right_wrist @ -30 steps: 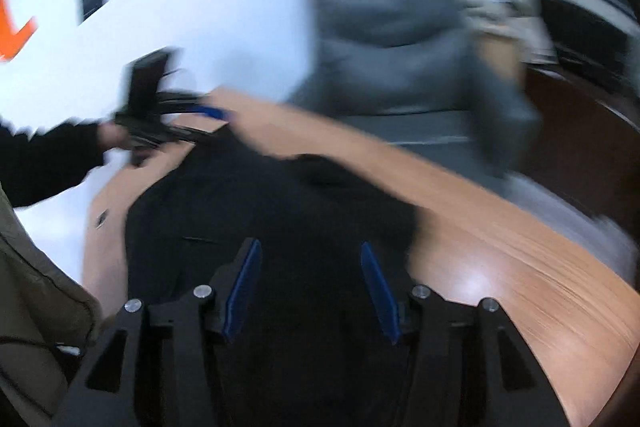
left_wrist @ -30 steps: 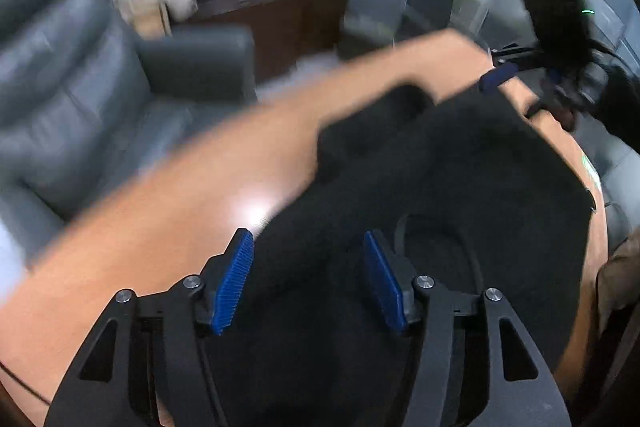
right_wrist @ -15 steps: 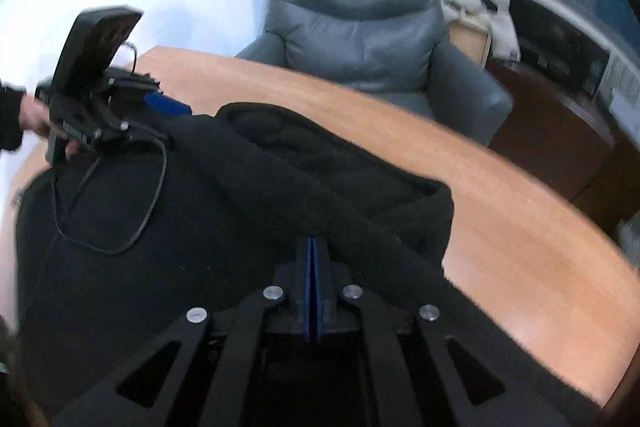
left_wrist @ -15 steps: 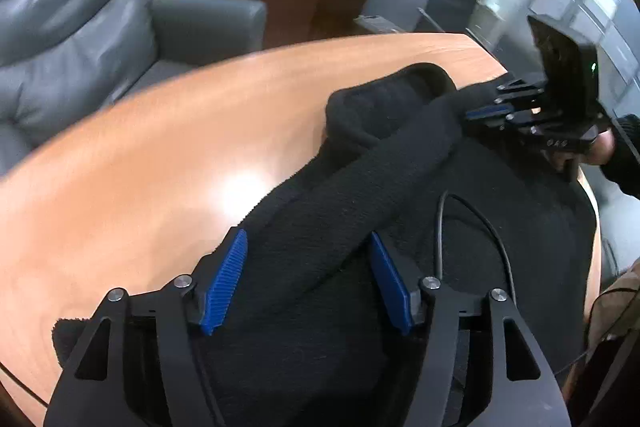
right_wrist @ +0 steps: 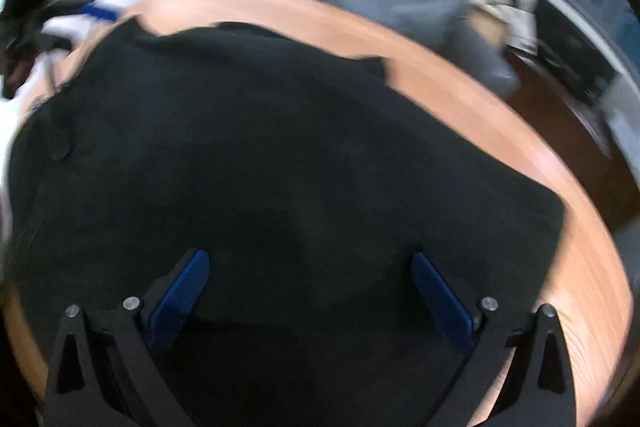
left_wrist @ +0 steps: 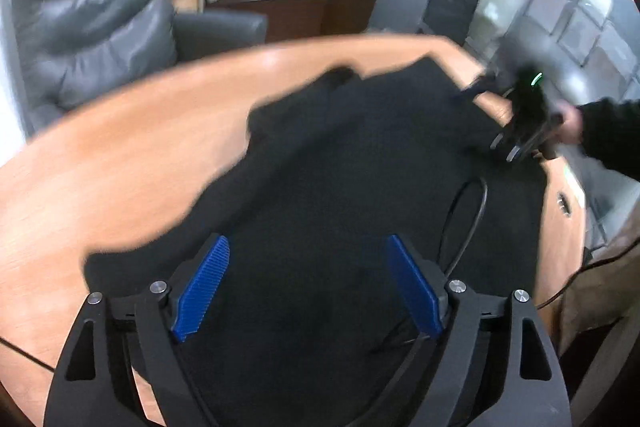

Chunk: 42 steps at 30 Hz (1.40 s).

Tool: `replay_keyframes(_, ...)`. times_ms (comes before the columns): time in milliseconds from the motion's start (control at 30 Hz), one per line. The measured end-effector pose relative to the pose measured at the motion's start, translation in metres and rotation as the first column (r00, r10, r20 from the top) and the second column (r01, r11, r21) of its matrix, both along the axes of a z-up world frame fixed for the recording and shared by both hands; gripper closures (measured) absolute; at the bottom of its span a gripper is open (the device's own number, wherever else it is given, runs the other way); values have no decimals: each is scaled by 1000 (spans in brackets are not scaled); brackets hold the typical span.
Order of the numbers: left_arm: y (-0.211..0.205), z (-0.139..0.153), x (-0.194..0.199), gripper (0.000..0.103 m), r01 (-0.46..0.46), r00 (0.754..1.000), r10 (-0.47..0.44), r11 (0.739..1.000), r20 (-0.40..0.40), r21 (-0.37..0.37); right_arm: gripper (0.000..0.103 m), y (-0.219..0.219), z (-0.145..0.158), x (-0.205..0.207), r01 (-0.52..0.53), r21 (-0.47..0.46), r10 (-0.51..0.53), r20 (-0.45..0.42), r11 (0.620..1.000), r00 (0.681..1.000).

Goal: Fold clothes

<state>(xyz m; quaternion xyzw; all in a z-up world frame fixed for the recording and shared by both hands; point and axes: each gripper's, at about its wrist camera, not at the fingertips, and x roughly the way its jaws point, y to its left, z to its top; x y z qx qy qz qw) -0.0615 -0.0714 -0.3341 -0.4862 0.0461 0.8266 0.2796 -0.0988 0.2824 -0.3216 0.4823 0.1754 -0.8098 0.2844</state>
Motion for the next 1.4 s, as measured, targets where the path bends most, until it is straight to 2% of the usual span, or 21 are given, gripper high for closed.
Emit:
replay_keyframes(33,-3,-10,-6,21,-38,998,38,999,47,5,0,11,2,0,45,5,-45,-2,999,999)
replay_keyframes(100,-16,-17,-12,22,-121,990,116,990,74,73,1,29,8,4,116,5,-116,-8,993,993)
replay_keyframes(133,-18,-16,-12,22,-137,990,133,989,55,64,2,29,17,10,103,-16,-103,-15,995,995)
replay_keyframes(233,-9,-25,-11,22,-107,994,109,990,16,-89,2,18,37,48,-52,-138,46,-44,989,998)
replay_keyframes(267,-4,-31,-8,22,-76,997,78,988,13,-137,2,12,31,63,-122,-122,119,-35,985,992)
replay_keyframes(300,-2,-28,-7,22,-61,998,64,987,15,-152,2,8,15,75,-170,-64,171,-2,983,985)
replay_keyframes(367,2,-22,-4,26,-32,999,36,983,19,-179,1,16,-11,84,-176,18,174,62,984,983)
replay_keyframes(433,2,5,7,27,-55,998,59,987,23,-150,1,35,-7,86,-136,-18,137,56,991,989)
replay_keyframes(467,5,19,21,27,-36,999,38,989,8,-141,1,43,-3,87,-121,-22,122,50,992,991)
replay_keyframes(567,14,62,67,24,24,999,-28,993,-39,-115,1,48,18,94,-186,27,186,-11,982,982)
replay_keyframes(633,26,63,98,23,79,997,-79,988,9,-134,1,34,30,92,-304,-8,303,-28,953,952)
replay_keyframes(700,46,44,120,23,145,988,-135,976,69,-164,1,14,37,91,-431,-57,429,-47,901,902)
replay_keyframes(733,59,31,131,23,186,981,-170,964,97,-189,1,5,31,90,-473,-41,472,-37,880,881)
replay_keyframes(833,80,-7,145,25,231,973,-215,922,83,-310,0,-13,-10,89,-568,116,567,49,814,822)
replay_keyframes(867,82,-18,144,25,222,975,-211,918,69,-329,0,-14,-18,90,-583,141,580,62,800,812)
replay_keyframes(900,80,-19,141,24,213,977,-203,926,63,-313,0,-11,-15,90,-588,129,587,53,798,808)
replay_keyframes(1000,76,-9,136,25,198,980,-192,941,50,-274,1,0,7,91,-577,109,578,22,809,815)
replay_keyframes(1067,76,14,138,27,211,976,-218,939,4,-270,1,13,26,94,-550,82,554,-41,831,832)
replay_keyframes(1167,72,48,126,24,237,963,-262,939,-70,-248,1,24,31,89,-513,87,518,-56,854,853)
replay_keyframes(1300,54,36,75,22,310,944,-328,919,-39,-243,1,14,22,88,-511,106,517,-34,853,855)
replay_keyframes(1400,47,1,53,25,361,932,-356,890,70,-277,1,9,6,105,-524,147,528,8,839,849)
